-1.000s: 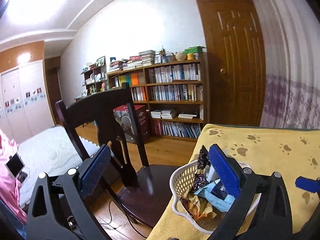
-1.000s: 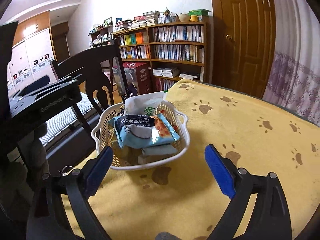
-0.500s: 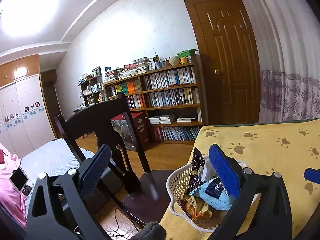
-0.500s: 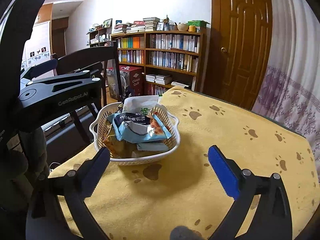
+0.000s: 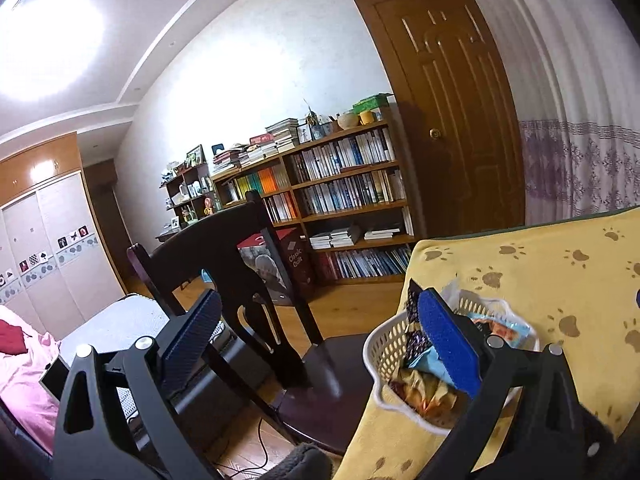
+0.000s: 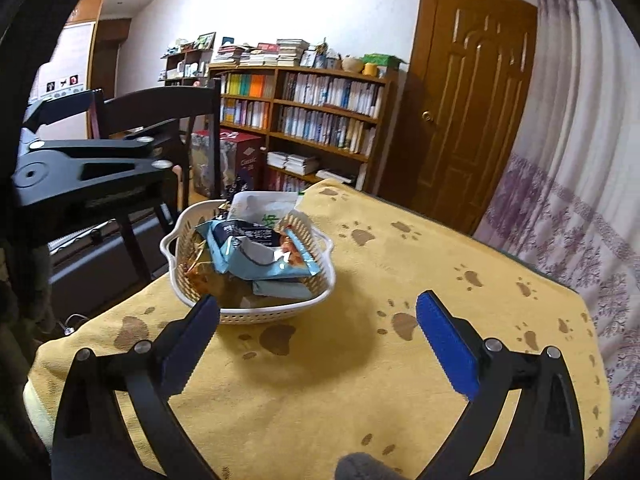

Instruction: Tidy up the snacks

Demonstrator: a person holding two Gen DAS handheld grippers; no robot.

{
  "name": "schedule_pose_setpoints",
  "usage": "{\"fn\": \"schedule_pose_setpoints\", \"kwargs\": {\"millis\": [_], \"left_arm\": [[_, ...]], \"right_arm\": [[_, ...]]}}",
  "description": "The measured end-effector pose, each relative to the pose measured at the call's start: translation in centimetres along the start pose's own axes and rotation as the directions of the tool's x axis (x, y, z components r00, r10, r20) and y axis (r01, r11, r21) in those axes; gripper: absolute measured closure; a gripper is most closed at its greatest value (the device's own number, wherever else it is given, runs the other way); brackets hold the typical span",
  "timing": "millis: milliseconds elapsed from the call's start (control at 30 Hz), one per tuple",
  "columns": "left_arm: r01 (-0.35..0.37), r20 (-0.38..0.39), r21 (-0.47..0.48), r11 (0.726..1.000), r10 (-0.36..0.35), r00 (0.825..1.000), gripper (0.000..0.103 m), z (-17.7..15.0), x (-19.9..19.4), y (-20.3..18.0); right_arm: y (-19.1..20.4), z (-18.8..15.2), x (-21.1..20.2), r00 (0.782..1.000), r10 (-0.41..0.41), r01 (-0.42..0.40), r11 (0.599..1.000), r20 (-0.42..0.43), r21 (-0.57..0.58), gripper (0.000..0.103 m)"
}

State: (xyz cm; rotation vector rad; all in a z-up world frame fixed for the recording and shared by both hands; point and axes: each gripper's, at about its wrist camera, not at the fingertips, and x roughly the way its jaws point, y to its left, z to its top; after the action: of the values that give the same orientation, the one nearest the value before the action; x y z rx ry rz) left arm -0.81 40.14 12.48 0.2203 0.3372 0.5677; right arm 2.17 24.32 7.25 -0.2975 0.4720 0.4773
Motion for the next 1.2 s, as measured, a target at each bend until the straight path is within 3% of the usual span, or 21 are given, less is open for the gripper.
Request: {"fn": "schedule_pose_setpoints", "kwargs": {"millis": [367, 600, 867, 1200], "left_arm": [[0.011, 0.02, 0.034, 0.999, -0.012, 1.0, 0.003, 0.1, -0.9, -0.3], [0.032, 0.031, 0.093, 0.995, -0.035, 0.999, 0.003, 0.0, -1.3, -1.6], [-0.018, 0.026, 0.17, 0.985, 0.014, 1.0, 0.003, -0.6, -0.5, -1.8], [-0.022, 0.014, 0.19, 0.982, 0.02, 1.0, 0.003, -0.9, 0.4, -1.5]], "right_arm": [[1.8, -0.4, -1.6, 0.993, -0.109, 0.114, 0.989, 0.049, -0.094, 0.005], [2.0, -0.5, -1.9, 0.994, -0.102, 0.106, 0.99, 0.043, -0.088, 0.005], [2.2, -0.7, -1.7, 0.995, -0.099, 0.102, 0.99, 0.03, -0.1, 0.005], [2.5, -0.7, -1.5, 0.996, -0.086, 0.087, 0.991, 0.019, -0.099, 0.005]]}}
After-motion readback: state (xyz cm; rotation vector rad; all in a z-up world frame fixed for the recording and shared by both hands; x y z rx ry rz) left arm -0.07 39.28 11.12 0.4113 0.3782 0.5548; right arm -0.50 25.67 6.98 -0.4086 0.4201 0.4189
